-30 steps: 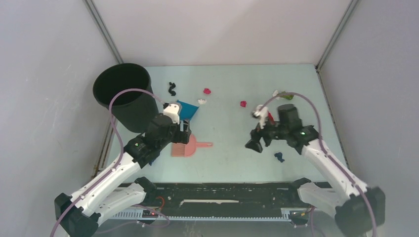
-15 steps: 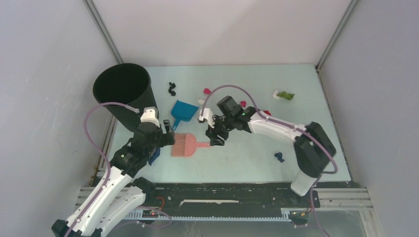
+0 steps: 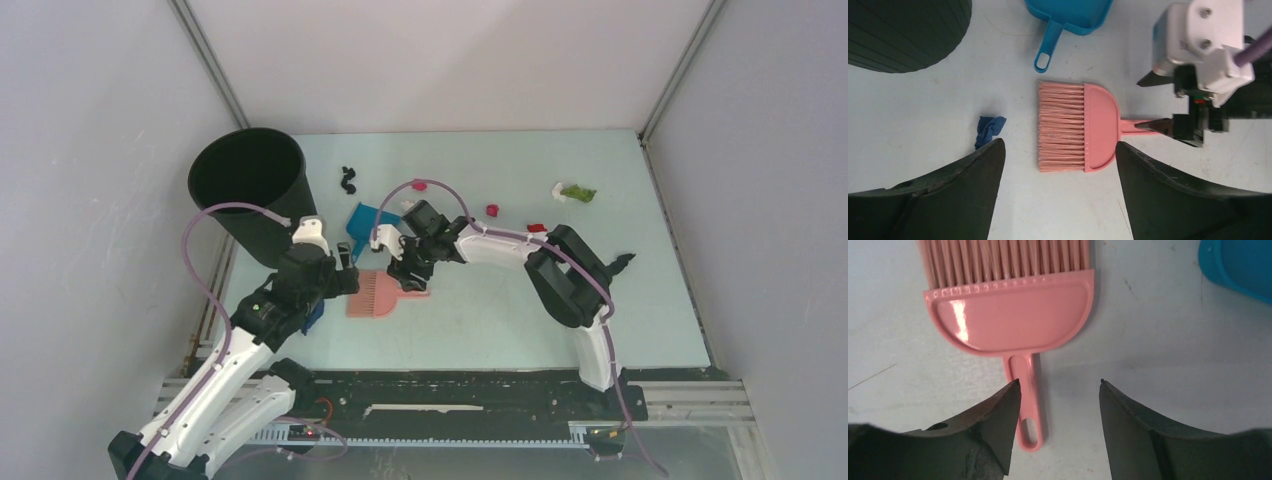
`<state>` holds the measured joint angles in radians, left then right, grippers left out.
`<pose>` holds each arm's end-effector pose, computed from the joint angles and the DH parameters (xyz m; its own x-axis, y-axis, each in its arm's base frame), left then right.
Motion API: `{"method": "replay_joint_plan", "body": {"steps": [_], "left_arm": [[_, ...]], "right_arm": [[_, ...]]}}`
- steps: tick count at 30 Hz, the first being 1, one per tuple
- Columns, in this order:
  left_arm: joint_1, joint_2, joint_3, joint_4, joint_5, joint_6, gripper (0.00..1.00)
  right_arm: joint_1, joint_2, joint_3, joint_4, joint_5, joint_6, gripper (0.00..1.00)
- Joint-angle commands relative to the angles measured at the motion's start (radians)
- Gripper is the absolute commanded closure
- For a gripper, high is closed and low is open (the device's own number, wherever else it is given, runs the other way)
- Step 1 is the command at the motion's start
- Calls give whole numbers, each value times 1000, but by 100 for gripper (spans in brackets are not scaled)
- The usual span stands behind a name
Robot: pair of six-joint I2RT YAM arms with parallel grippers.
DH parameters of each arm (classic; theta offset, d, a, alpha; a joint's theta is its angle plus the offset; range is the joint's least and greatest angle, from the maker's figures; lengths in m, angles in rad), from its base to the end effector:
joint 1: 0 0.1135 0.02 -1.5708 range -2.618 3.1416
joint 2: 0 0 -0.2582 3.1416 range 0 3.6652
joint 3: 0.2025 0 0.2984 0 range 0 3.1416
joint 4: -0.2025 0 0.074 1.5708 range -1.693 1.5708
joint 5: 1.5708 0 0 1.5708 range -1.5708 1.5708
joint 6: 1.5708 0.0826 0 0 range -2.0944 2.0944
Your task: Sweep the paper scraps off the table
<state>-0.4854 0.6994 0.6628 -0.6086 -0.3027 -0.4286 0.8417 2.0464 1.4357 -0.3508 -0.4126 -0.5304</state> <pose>0.2227 -0.0897 0.2371 -0.5813 -0.1419 -0.8012 -0.0076 0.9856 -0.1690 0.3069 0.3933 0.1019 -0.0483 -0.7497 -0.6600 -0.9976 0.0694 -0.0059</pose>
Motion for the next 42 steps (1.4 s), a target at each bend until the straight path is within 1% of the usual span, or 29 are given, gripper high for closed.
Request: {"method": "replay_joint_plan", "body": {"steps": [1, 4, 7, 17, 20, 24, 27, 30, 32, 37, 42], "left_arm": [[16, 10, 18, 38, 48, -7, 12], [23, 33, 24, 30, 62, 0, 12], [22, 45, 29, 25, 66, 5, 12], [22, 38, 29, 23, 52, 9, 12], [22, 36, 30, 17, 45, 15, 12], [23, 21, 28, 15, 36, 19, 12], [22, 17, 26, 16, 38, 18, 11], [22, 24, 28, 18, 47, 18, 12], [22, 26, 29, 18, 47, 17, 12], [22, 17, 26, 17, 42, 22, 11], [23, 13, 26, 13, 34, 30, 11]], "right_arm": [[16, 46, 84, -22, 5, -28, 34], [19, 71, 98, -29, 8, -29, 37], [21, 79, 100, -35, 15, -32, 42], [25, 86, 87, -103, 6, -70, 51], [29, 66, 78, -121, 0, -61, 49], [42, -23, 55, -136, -42, -36, 46], [58, -58, 54, -178, -48, -52, 42], [79, -51, 36, -188, 25, -88, 39], [89, -31, 23, -180, 64, -102, 39], [89, 28, 26, -170, 99, -94, 39], [89, 38, 20, -157, 132, -71, 45]]}}
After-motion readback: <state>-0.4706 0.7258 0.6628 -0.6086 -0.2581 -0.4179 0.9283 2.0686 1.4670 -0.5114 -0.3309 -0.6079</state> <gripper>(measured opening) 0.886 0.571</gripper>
